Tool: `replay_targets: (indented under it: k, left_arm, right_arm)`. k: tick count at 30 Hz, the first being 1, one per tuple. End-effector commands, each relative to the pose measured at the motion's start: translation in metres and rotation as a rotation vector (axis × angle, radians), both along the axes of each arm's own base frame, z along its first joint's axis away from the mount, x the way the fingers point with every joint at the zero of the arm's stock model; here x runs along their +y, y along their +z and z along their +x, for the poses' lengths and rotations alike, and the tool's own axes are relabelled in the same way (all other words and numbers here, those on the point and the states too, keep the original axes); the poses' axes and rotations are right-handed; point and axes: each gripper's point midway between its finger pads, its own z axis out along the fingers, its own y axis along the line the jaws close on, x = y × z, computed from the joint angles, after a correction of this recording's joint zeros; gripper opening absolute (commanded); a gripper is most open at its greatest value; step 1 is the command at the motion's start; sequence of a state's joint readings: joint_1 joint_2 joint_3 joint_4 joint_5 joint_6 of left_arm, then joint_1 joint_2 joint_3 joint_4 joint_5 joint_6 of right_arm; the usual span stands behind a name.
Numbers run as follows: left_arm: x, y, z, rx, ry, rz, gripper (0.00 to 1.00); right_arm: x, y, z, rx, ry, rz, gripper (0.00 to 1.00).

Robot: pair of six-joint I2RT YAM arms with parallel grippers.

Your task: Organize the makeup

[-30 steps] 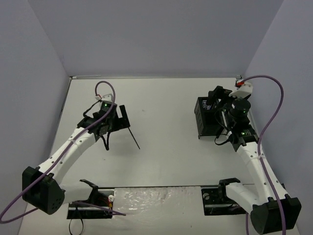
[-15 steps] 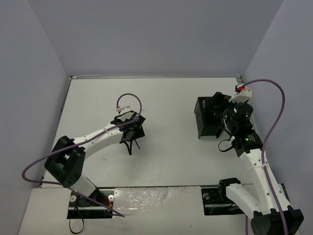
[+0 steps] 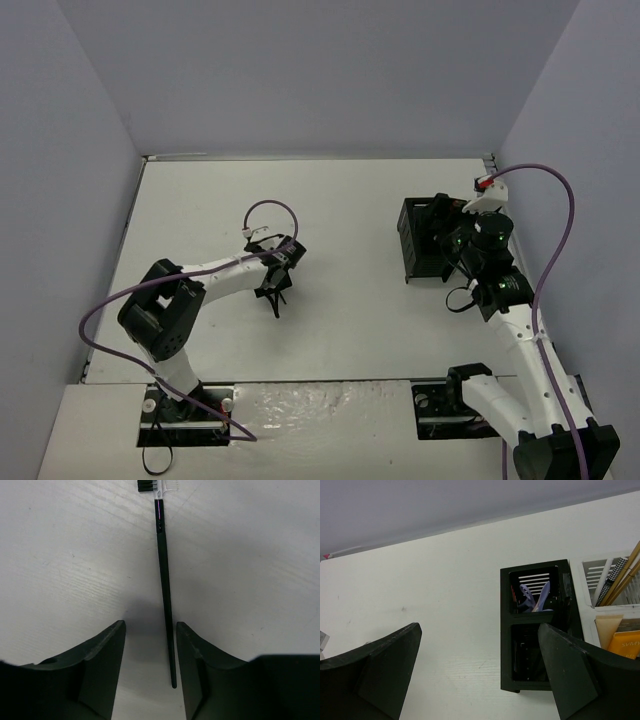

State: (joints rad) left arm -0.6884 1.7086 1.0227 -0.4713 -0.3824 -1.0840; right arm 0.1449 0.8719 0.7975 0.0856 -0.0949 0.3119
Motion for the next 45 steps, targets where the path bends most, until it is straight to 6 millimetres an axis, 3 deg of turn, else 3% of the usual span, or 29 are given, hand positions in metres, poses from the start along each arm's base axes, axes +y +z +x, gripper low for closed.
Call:
replay_targets:
  k: [1, 5, 12, 17, 19, 26, 29, 32, 38, 45]
  left_arm:
    - [-0.011, 0.014, 0.017, -0.072, 0.037, -0.036, 0.37]
    - [-0.01, 0.003, 0.011, -0.05, 0.04, -0.042, 0.28]
    - [-0.007, -0.012, 0.002, -0.032, 0.053, -0.062, 0.01]
    - [-0.011, -0.002, 0.005, -0.068, 0.004, -0.084, 0.0]
    - [-0.018, 0.013, 0.013, -0.124, -0.032, -0.114, 0.0]
    - [-0.054, 0.113, 0.035, -0.499, -0.397, -0.135, 0.0]
    - [-0.074, 0.16, 0.031, -0.675, -0.57, -0.176, 0.0]
    - [-0.094, 0.194, 0.018, -0.79, -0.719, -0.225, 0.0]
    - [-0.118, 0.239, -0.013, -0.933, -0.886, -0.282, 0.0]
    - [-0.134, 0.262, -0.033, -0.998, -0.963, -0.332, 0.0]
  right_arm:
    - [0.005, 0.02, 0.002, -0.082, 0.025, 0.001, 1.0]
    - [0.006, 0.019, 0.002, -0.078, 0.029, 0.002, 1.0]
    - [0.011, 0.021, 0.002, -0.079, 0.059, 0.013, 1.0]
    - [0.031, 0.025, -0.002, -0.078, 0.175, 0.029, 1.0]
    - [0.044, 0.028, -0.005, -0.078, 0.249, 0.041, 1.0]
    - [0.101, 0.027, -0.022, 0.003, 0.537, 0.131, 1.0]
    - [0.129, 0.031, -0.029, 0.007, 0.595, 0.126, 0.99]
    - [0.157, 0.034, -0.034, 0.012, 0.652, 0.138, 0.96]
    - [0.187, 0.046, -0.034, -0.012, 0.701, 0.199, 0.85]
    - [0.207, 0.051, -0.035, -0.021, 0.713, 0.218, 0.74]
